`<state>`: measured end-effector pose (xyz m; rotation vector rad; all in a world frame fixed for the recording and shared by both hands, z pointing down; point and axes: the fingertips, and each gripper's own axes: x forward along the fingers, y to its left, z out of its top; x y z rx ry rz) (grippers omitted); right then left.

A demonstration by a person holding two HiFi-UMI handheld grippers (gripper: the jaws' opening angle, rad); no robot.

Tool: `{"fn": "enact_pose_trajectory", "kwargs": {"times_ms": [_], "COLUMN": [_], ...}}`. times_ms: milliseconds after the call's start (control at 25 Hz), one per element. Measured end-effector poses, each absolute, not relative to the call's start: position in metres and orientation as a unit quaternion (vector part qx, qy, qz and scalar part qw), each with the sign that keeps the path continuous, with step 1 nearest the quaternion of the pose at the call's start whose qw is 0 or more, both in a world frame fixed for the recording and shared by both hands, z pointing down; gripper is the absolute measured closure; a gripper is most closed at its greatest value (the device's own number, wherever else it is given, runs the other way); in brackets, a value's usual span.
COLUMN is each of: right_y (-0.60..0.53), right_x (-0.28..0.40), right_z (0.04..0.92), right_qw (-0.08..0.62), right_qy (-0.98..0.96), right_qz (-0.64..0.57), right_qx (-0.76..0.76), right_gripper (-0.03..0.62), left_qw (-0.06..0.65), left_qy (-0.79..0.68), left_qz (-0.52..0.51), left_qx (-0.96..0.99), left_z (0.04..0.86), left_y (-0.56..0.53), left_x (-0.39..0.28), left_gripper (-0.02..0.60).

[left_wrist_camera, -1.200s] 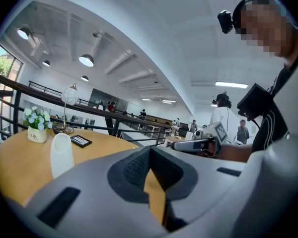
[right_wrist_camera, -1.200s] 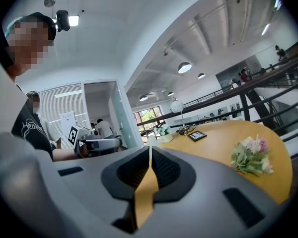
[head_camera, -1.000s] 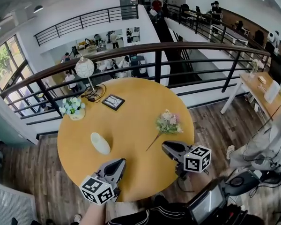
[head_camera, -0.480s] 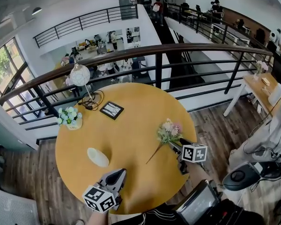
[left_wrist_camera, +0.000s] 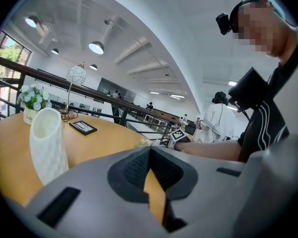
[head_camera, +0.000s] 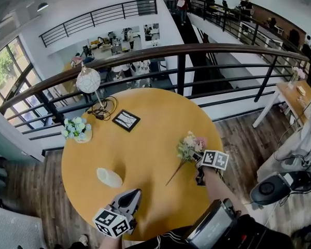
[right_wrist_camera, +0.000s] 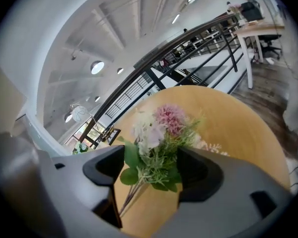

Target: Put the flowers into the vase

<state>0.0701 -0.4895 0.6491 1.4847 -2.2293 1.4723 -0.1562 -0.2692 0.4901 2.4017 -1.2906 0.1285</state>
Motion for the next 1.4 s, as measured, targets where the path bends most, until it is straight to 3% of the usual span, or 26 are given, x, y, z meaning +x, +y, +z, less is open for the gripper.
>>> {"fn": "enact_pose_trajectory", "kwargs": {"times_ms": [360,560,760,880,1400], "right_y": [-0.504,-0.503,-0.503,-0.504,-0.485], "right_x": [0.069,0.072,0.073,0.068,0.047], "right_z": [0.672,0.673,0.669,0.661,0.612], "right_qw": [0.1,0.135,0.12,0.104,0.031], "right_qy": [-0.705,-0.708,-0.72,-0.73,-0.791], "right_qz": [0.493,0.482,0.481,0.481,0.424], "right_qx": [0.499,0.498,0.486,0.475,0.44], "right_gripper": [0.278,0.362,0.502,0.554,0.566], "left_qw": [0.212,0.215,0.217,0.218,0.214], "left_qy": [-0.475,-0.484,-0.485,-0.485,-0.476], "left_qz": [0.045,0.047,0.046,0.043,0.043], "left_qx": [0.853,0.847,0.846,0.846,0.852], "left_z": [0.495,0.492,0.496,0.496,0.494], "left_y": [-0.265,-0.258,-0.255,-0.255,-0.241], "left_x": [-0.168,-0.171,-0.175,-0.179,-0.181], "left_gripper": [0.575,0.576,0.575,0.575,0.575]}}
